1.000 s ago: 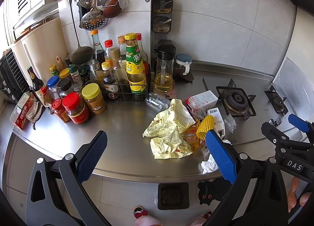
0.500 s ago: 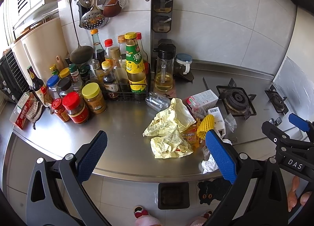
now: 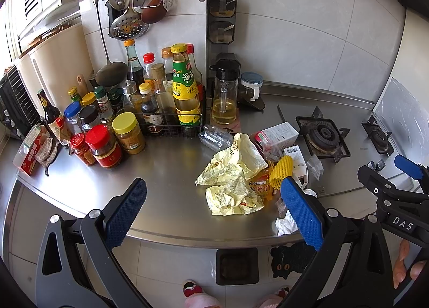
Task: Collect trash
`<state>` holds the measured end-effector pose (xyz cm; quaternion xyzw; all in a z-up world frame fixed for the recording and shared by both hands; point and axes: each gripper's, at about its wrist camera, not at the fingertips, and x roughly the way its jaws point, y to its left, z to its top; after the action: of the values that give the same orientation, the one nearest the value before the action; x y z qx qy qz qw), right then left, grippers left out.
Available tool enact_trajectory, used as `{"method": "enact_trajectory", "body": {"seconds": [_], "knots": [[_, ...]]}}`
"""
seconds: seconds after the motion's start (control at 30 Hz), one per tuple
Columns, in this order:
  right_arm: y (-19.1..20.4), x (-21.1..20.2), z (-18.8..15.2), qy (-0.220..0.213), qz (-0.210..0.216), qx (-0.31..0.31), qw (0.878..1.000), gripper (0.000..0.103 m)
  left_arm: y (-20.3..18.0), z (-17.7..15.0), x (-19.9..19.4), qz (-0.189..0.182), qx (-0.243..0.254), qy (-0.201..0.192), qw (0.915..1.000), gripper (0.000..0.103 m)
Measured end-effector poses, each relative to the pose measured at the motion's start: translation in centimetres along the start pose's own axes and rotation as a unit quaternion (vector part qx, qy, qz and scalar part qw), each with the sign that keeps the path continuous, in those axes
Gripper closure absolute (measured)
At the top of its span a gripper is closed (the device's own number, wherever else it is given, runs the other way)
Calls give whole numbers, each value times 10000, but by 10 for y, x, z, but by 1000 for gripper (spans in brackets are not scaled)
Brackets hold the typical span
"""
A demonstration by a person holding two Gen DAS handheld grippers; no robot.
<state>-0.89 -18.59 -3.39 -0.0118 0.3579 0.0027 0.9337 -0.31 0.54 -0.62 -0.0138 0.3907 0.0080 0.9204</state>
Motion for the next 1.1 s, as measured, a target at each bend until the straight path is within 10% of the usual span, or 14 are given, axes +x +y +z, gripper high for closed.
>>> {"method": "enact_trajectory", "body": {"seconds": [1.1], "knots": [[-11,10,-8,-6,249,106,9996,3,-2,-1,5,-96,96,-117,9998,8]]}}
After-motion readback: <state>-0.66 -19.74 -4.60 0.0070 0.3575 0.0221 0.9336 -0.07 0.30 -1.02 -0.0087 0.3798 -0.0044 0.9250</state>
